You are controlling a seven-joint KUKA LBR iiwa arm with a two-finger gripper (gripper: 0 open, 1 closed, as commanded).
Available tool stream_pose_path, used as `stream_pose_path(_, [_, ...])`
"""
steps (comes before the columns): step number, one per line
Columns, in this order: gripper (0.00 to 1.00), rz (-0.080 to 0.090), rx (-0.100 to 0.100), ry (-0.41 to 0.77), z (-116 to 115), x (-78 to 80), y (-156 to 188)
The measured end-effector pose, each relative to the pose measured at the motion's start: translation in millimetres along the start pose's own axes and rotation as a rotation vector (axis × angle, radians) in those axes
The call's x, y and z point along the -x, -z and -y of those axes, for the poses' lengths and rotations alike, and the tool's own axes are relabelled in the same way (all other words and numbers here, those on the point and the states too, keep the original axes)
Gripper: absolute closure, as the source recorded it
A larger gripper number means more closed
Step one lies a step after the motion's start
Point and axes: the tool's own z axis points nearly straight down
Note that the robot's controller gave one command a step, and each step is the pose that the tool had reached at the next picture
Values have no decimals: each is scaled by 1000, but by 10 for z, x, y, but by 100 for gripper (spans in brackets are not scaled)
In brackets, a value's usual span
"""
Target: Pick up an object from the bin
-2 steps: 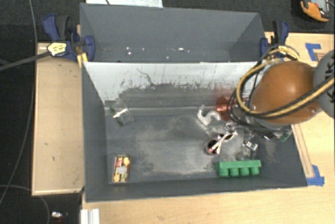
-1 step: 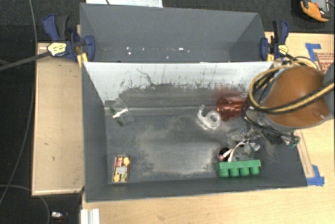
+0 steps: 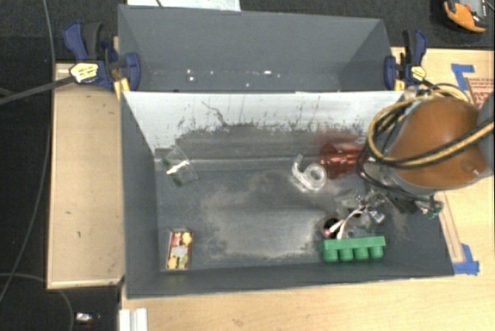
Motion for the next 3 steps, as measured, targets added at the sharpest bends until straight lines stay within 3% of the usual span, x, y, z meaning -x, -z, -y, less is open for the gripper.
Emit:
stream_pose_path(1, [100, 15, -3, 655, 199, -311, -232])
stream_pose_path(3, [100, 16, -4, 650, 189, -331, -229])
